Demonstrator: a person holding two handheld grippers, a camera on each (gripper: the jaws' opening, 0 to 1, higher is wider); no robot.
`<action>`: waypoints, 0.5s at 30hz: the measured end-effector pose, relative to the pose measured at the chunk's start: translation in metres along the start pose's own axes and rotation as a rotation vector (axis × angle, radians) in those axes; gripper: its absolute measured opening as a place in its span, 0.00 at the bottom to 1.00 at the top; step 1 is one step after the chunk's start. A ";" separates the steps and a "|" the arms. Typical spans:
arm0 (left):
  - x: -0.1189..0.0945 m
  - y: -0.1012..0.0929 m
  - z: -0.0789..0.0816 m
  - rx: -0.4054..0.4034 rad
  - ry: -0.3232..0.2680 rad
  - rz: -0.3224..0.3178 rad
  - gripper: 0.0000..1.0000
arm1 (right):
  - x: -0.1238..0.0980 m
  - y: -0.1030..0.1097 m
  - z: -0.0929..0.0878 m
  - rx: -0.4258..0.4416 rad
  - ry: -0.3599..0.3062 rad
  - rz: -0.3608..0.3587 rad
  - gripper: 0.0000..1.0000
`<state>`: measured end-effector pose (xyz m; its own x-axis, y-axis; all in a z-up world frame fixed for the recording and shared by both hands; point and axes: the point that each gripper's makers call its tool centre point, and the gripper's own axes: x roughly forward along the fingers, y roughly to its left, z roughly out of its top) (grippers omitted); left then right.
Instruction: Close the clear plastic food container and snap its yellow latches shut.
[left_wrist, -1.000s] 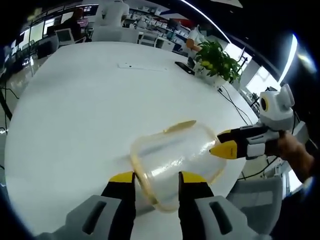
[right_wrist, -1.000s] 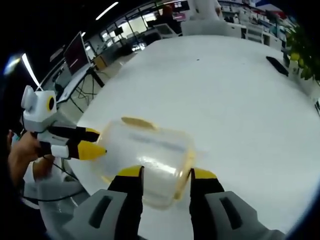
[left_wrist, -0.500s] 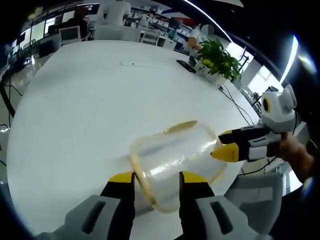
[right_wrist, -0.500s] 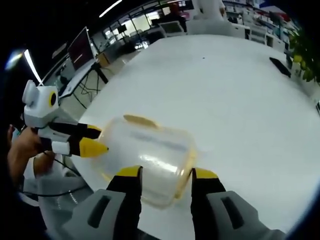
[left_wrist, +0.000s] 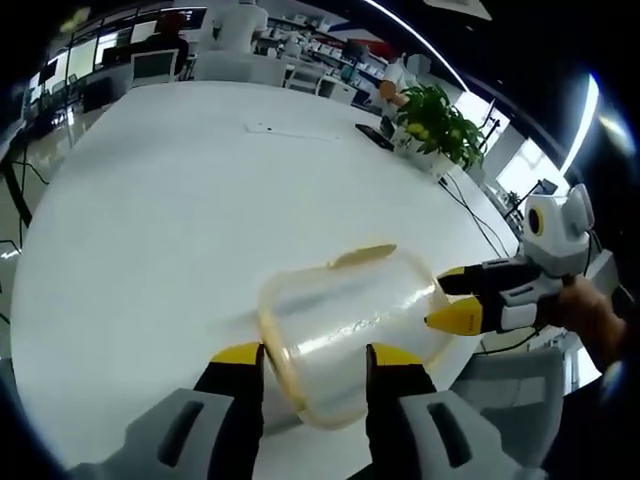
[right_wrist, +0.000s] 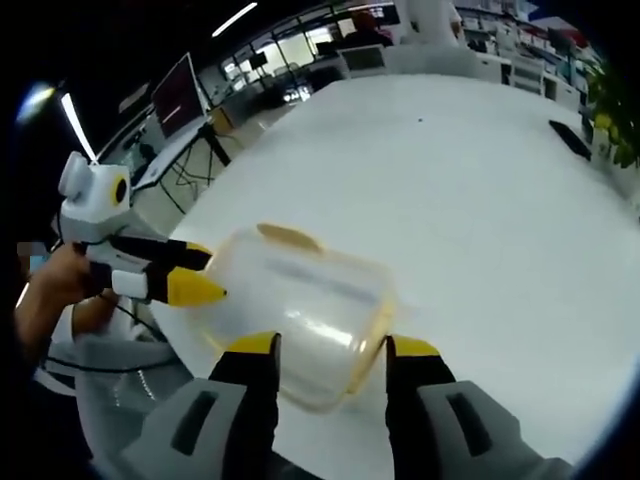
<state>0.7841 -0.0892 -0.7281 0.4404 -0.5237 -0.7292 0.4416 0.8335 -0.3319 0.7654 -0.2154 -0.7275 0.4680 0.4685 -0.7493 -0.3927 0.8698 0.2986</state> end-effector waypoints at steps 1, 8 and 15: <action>0.000 0.000 0.000 0.012 -0.003 -0.004 0.35 | 0.000 0.000 0.001 -0.005 -0.004 -0.001 0.39; -0.007 0.007 0.006 0.091 -0.056 0.027 0.33 | -0.003 -0.002 0.005 -0.071 -0.017 0.005 0.38; -0.018 0.012 0.022 0.157 -0.113 0.032 0.35 | -0.010 -0.006 0.012 -0.160 -0.030 -0.006 0.41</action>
<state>0.7987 -0.0736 -0.7059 0.5374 -0.5214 -0.6628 0.5389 0.8169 -0.2056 0.7726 -0.2237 -0.7148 0.4929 0.4701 -0.7322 -0.5098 0.8379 0.1948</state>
